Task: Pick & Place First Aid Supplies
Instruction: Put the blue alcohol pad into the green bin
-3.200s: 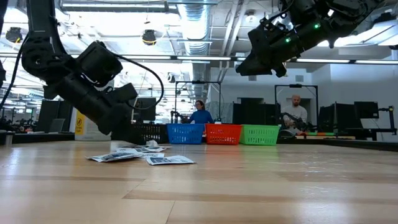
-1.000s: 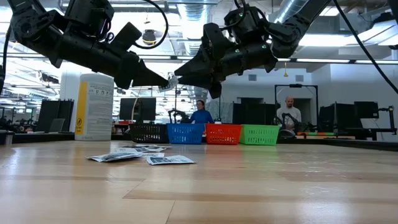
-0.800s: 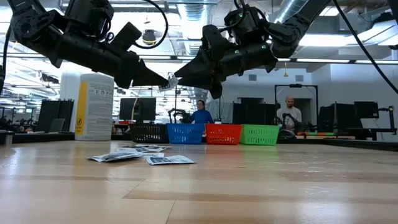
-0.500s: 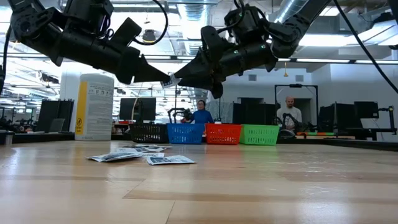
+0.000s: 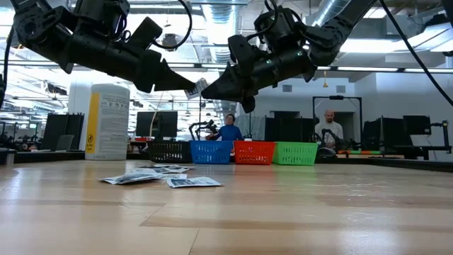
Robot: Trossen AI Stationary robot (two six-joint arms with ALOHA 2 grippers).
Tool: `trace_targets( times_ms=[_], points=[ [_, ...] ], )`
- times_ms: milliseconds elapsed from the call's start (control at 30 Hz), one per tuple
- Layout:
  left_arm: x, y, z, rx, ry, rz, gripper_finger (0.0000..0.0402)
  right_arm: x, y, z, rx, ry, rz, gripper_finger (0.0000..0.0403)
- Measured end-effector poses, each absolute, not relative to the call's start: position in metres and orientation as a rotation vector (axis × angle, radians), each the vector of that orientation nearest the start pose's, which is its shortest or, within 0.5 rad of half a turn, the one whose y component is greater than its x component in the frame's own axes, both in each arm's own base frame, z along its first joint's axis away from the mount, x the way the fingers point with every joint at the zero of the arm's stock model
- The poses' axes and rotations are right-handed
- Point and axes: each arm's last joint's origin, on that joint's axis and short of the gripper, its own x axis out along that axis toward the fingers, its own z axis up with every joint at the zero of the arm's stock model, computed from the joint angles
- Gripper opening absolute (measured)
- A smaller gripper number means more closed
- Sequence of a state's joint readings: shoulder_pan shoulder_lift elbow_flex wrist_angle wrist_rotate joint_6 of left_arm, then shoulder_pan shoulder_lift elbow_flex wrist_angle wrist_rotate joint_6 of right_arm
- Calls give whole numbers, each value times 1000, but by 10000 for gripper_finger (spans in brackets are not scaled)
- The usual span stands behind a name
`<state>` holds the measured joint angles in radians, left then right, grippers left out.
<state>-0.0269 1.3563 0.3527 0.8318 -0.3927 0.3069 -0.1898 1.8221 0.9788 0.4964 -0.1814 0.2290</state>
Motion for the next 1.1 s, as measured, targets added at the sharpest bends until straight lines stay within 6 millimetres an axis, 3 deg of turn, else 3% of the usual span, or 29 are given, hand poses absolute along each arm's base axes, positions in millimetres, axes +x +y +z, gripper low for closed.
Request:
trace_targets(
  times_ms=[633, 1100],
  points=[
    [238, 5, 169, 337, 231, 336, 12, 386, -54, 194, 207, 380, -31, 6],
    [238, 5, 168, 334, 238, 334, 12, 386, -54, 195, 234, 378, -56, 121]
  ],
)
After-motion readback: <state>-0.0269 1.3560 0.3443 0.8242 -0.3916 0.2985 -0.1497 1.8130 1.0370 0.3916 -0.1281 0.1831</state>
